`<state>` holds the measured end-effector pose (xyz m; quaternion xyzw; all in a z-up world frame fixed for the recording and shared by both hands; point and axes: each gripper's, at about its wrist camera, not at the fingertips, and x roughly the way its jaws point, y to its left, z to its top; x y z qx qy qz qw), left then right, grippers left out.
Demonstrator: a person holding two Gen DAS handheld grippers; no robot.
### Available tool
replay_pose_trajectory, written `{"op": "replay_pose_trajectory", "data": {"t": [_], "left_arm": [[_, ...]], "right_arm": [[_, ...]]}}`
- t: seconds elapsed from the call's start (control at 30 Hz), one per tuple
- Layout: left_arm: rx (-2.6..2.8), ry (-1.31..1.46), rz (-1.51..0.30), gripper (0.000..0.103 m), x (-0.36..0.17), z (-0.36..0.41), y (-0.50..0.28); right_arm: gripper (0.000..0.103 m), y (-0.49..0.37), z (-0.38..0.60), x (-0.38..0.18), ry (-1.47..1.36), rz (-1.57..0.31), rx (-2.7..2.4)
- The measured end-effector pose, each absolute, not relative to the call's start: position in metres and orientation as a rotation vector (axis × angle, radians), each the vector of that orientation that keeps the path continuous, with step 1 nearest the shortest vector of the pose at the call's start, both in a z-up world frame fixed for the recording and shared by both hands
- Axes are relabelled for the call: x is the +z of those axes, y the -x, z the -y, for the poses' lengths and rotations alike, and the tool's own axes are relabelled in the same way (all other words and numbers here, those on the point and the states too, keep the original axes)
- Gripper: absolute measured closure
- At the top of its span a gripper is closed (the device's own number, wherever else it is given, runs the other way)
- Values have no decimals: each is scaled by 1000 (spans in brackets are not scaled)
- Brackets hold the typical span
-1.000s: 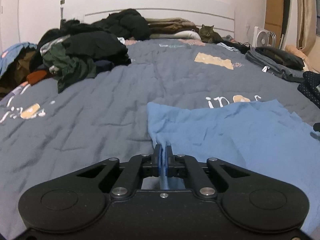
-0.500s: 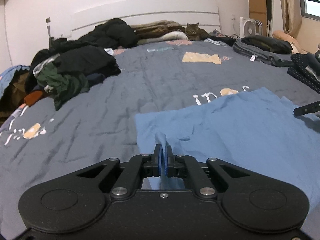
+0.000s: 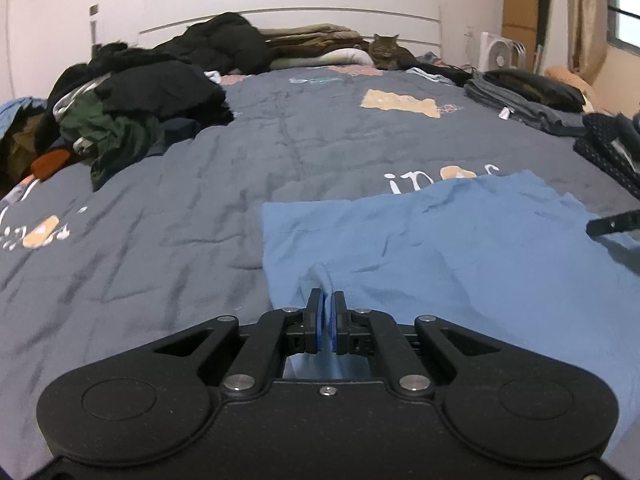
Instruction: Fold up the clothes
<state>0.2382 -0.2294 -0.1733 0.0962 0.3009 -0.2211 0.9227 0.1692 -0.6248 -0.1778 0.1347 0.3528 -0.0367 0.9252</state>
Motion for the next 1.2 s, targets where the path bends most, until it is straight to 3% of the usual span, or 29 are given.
{"op": "replay_pose_trajectory", "data": {"t": [0.53,0.63,0.73,0.9,0.97,1.2], "left_arm": [[-531,-384,-352,102,-117,246,-259],[-509,-386,-375,102,-126,254,-277],[-485,-371,-512,101,-153,258,-302],[-427,-303,-612,90,-164,248,-297],[-402,-250,-616,77,-158,238,-287],[-347,-71,-614,69,-134,209,-243]], "right_arm": [[51,-167,632,-175,-354,-701,-86],[51,-166,634,-171,-364,-678,-92],[51,-165,635,-168,-366,-661,-97],[51,-167,638,-170,-361,-667,-106],[51,-167,641,-171,-355,-672,-110],[51,-171,646,-174,-331,-682,-111]]}}
